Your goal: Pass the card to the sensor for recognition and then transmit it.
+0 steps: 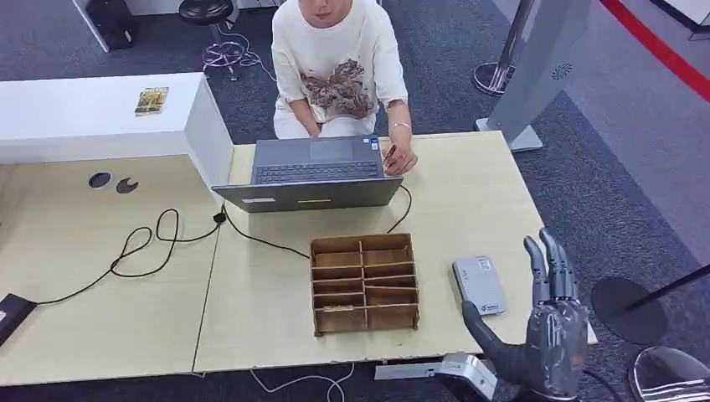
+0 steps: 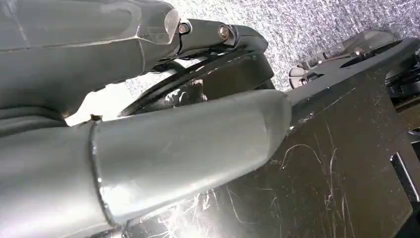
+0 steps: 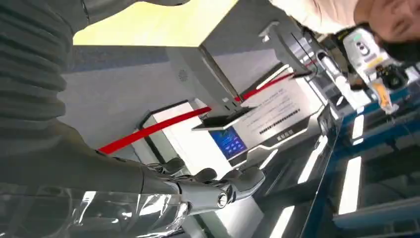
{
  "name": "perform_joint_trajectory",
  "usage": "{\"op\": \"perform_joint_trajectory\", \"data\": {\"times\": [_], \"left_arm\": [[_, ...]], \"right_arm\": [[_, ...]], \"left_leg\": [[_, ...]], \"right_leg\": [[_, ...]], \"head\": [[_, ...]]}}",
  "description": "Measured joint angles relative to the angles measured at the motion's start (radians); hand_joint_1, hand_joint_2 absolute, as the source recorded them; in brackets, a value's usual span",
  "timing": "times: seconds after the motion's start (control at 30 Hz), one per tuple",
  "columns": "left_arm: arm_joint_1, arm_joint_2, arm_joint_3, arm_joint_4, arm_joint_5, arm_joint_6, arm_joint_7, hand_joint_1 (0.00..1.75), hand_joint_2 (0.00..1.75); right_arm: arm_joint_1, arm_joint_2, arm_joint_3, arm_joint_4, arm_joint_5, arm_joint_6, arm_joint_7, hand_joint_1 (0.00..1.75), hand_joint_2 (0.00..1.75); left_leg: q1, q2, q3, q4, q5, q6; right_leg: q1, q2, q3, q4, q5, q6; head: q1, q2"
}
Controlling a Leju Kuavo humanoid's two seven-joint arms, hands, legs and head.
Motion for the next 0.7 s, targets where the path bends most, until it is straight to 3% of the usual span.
{"op": "perform_joint_trajectory", "data": {"times": [0.37,0.7], "left_arm": [[0.002,0.0,0.001,0.0,0.003,0.001,-0.009,0.0,0.0],[0.002,0.0,0.002,0.0,-0.003,0.001,-0.01,0.0,0.0]], "right_arm": [[-0.004,-0.179,0.14,0.013,0.02,0.097,0.191,0.0,1.75],[-0.036,-0.368,0.304,0.036,-0.082,0.144,0.312,0.0,1.75]], "left_leg": [[0.0,0.0,0.0,0.0,0.0,0.0],[0.0,0.0,0.0,0.0,0.0,0.0]], "right_leg": [[0.0,0.0,0.0,0.0,0.0,0.0],[0.0,0.0,0.0,0.0,0.0,0.0]], "head": [[0.0,0.0],[0.0,0.0]]}}
